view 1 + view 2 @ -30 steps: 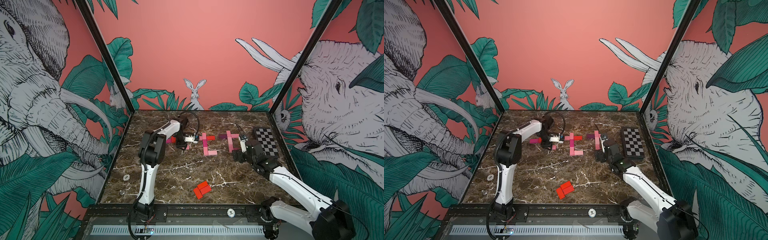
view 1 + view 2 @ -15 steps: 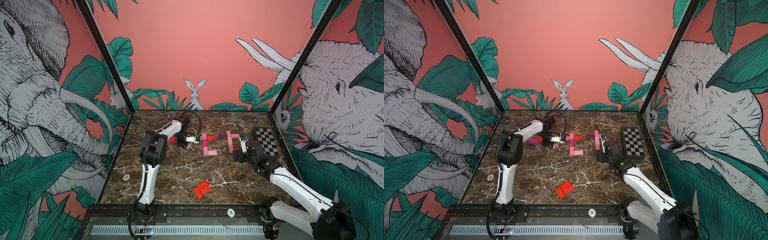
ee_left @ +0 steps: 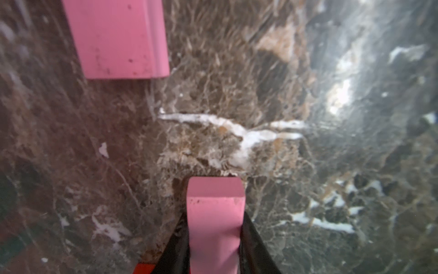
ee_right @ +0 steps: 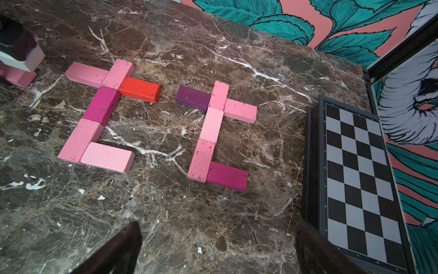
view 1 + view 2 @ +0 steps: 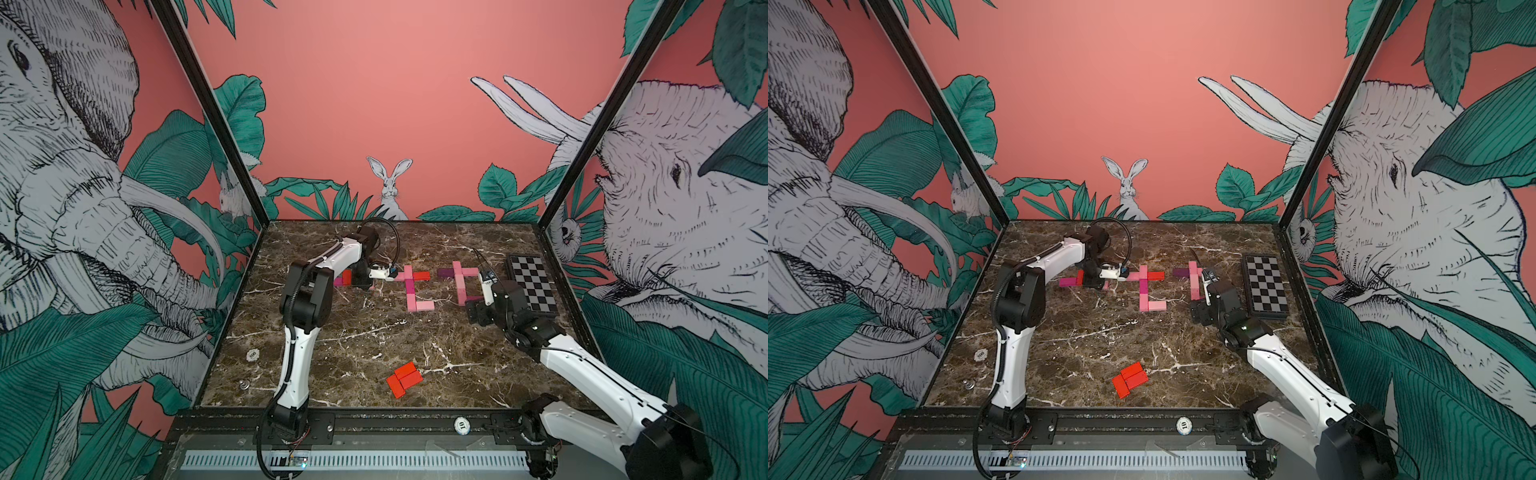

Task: Assemble the letter t with building blocks
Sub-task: Assemble the building block at the center of the board.

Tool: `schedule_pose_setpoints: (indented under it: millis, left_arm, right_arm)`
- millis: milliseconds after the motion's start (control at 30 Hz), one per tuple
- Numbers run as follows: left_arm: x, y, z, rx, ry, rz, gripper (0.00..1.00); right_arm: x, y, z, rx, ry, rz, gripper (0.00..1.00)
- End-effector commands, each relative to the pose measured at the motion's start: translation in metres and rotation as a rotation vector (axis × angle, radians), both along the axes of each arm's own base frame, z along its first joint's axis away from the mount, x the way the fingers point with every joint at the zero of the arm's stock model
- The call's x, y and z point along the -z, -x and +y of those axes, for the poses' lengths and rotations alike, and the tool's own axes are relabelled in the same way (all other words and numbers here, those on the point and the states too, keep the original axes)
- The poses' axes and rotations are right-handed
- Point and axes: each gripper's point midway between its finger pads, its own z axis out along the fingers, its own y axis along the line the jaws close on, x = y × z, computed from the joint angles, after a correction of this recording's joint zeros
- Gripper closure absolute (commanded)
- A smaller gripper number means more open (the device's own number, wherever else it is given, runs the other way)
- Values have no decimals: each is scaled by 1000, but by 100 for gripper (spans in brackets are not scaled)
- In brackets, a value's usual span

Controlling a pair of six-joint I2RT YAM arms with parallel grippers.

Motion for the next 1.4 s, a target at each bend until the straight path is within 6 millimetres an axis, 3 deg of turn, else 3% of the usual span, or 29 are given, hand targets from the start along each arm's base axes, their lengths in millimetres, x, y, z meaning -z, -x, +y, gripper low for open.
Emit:
schedule_pose_setpoints:
  millis: [0, 1367]
  left_arm:
    - [9, -6, 11, -9, -40, -6, 76]
    - [8, 7, 34, -12, -71, -8, 72]
  right_arm:
    - [-1, 1, 0, 4, -4, -7, 2]
    - [-2, 1, 1, -5, -11, -15, 2]
